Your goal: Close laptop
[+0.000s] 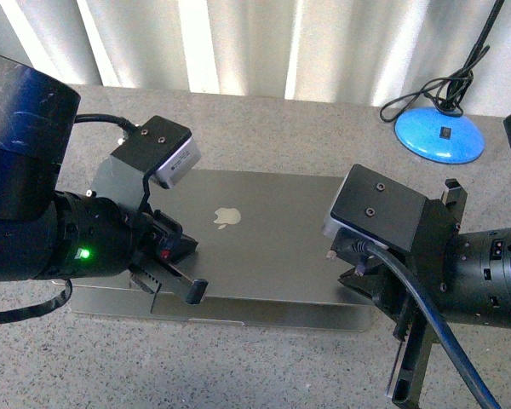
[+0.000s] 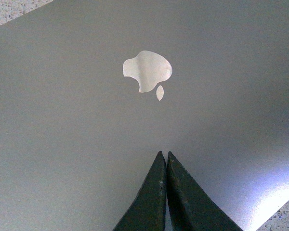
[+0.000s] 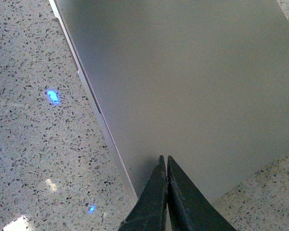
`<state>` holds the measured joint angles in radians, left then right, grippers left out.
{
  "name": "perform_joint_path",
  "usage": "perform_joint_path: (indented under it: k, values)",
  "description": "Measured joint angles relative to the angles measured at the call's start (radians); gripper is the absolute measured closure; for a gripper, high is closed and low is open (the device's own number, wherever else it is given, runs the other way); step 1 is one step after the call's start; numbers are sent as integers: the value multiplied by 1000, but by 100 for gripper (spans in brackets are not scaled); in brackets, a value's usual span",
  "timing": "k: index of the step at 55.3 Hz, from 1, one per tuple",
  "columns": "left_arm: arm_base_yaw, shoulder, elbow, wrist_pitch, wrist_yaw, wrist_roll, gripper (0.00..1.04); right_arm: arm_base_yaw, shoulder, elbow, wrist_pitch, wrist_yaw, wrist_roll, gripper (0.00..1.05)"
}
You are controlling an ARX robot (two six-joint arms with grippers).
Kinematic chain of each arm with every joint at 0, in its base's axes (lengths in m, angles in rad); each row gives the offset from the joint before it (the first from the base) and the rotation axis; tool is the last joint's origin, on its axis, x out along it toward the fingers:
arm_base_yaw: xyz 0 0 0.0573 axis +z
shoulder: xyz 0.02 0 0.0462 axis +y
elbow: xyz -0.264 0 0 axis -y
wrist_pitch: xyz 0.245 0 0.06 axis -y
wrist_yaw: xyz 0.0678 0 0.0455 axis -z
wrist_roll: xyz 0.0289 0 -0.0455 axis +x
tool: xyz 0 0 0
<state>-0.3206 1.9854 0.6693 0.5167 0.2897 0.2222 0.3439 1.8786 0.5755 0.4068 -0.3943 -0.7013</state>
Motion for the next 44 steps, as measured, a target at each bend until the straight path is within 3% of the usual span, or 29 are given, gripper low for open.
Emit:
perform_joint_path:
  k: [44]
  values:
    - [33,31,-24,35,18,-15,101,35,75,0,50,12,14,104]
